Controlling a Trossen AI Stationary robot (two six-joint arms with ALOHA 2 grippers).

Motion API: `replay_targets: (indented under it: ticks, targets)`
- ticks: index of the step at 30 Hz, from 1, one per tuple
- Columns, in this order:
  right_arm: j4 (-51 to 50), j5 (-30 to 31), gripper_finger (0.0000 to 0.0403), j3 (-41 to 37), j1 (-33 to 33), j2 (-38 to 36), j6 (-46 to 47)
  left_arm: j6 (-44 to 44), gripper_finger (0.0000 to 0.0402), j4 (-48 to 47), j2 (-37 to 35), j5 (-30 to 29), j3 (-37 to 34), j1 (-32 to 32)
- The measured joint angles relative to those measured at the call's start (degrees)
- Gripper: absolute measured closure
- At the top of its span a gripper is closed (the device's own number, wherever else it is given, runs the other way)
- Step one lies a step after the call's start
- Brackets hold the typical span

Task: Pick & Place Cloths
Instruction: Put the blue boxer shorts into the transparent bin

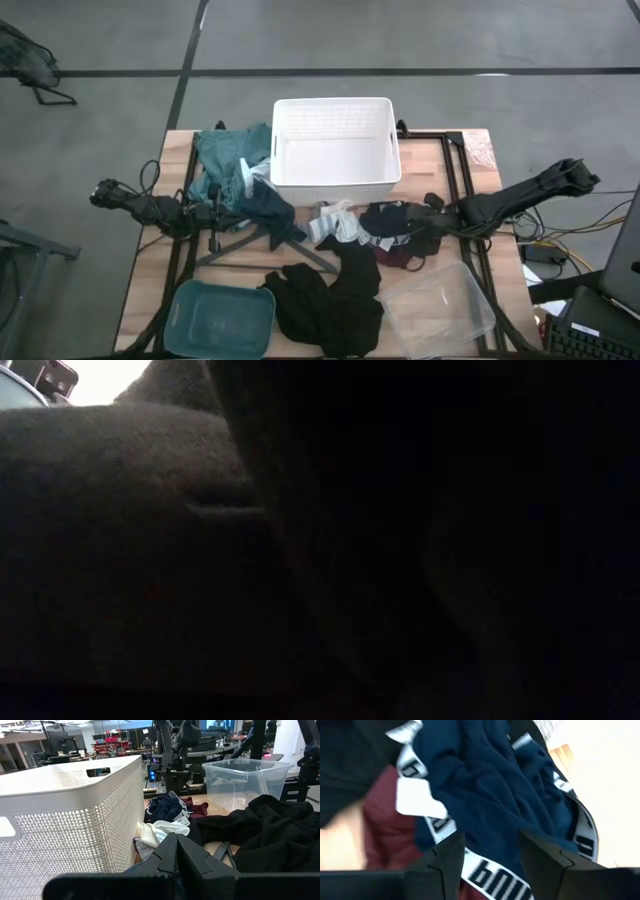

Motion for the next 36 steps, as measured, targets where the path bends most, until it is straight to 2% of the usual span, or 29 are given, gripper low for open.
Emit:
replay_targets:
  ticks: [17, 21, 27, 36]
  targets:
    - [-0.3, 0.0, 0.0283, -0.2, -3.0, 7.5, -1.1, 0.0, 0.0390, 0.0, 0.0, 0.0, 0.0, -0.1]
    - [-0.2, 0.0, 0.0314, -0.2, -3.0, 9.4, -1.1, 0.0, 0.0390, 0.0, 0.0, 0.0, 0.0, -0.1]
    - [-0.2, 0.0, 0.0387, -0.2, -3.0, 10.7, -1.5, 0.0, 0.0390, 0.0, 0.0, 0.0, 0.0, 0.0]
    - [-4.1, 0.1, 0.0394, 3.8, -3.0, 7.0, -2.8, 0.0, 0.0390, 0.0, 0.0, 0.0, 0.0, 0.0]
